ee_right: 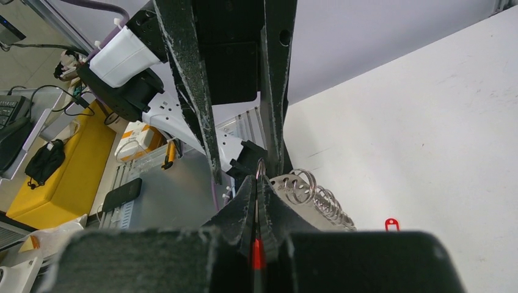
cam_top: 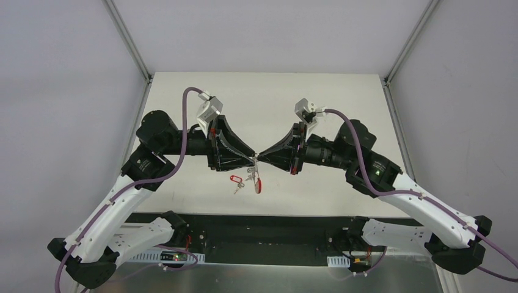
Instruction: Put the keys on the keyring
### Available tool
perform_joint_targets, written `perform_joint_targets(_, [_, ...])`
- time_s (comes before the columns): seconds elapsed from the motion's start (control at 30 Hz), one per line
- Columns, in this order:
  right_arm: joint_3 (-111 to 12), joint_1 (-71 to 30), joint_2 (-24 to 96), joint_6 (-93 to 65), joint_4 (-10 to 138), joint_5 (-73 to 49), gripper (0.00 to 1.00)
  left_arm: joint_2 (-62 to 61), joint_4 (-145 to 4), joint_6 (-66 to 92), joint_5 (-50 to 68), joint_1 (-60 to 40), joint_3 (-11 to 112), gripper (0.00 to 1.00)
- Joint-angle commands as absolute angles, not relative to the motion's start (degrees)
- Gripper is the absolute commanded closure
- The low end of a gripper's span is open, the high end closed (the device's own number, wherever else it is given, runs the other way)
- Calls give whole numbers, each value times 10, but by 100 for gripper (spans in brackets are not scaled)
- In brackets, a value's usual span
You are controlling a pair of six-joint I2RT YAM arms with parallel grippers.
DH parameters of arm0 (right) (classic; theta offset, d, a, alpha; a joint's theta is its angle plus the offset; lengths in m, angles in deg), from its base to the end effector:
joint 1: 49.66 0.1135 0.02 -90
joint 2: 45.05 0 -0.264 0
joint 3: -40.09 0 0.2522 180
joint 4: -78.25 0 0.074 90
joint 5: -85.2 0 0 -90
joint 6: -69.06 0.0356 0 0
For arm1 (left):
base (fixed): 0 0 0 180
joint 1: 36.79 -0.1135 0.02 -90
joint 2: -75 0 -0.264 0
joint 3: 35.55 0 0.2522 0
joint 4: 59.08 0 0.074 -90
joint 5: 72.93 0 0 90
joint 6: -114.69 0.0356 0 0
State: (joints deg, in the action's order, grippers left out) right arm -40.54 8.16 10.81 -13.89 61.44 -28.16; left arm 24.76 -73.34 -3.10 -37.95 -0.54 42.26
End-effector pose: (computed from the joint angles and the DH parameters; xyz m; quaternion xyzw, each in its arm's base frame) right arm 0.0980 0.1823 0.4524 -0.4135 0.5152 0.5084 0.5523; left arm 0.1171 -0.1220 0.4549 0.4019 0.5220 -0.6118 0.4378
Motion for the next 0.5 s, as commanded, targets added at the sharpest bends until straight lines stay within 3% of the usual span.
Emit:
perform_joint_targets(0.0, [-440,79,105,-135,668,-296,100,248,-696,-42,-398,-13,423,65])
perform_joint_targets(0.3, [-439,79,107,-132,668,-300,100,249,-685,-50,-393,-13,422,99])
perform_joint_targets(0.47, [-436,80,106,-134,662,-299,100,251,-669,-60,-385,-13,415,100])
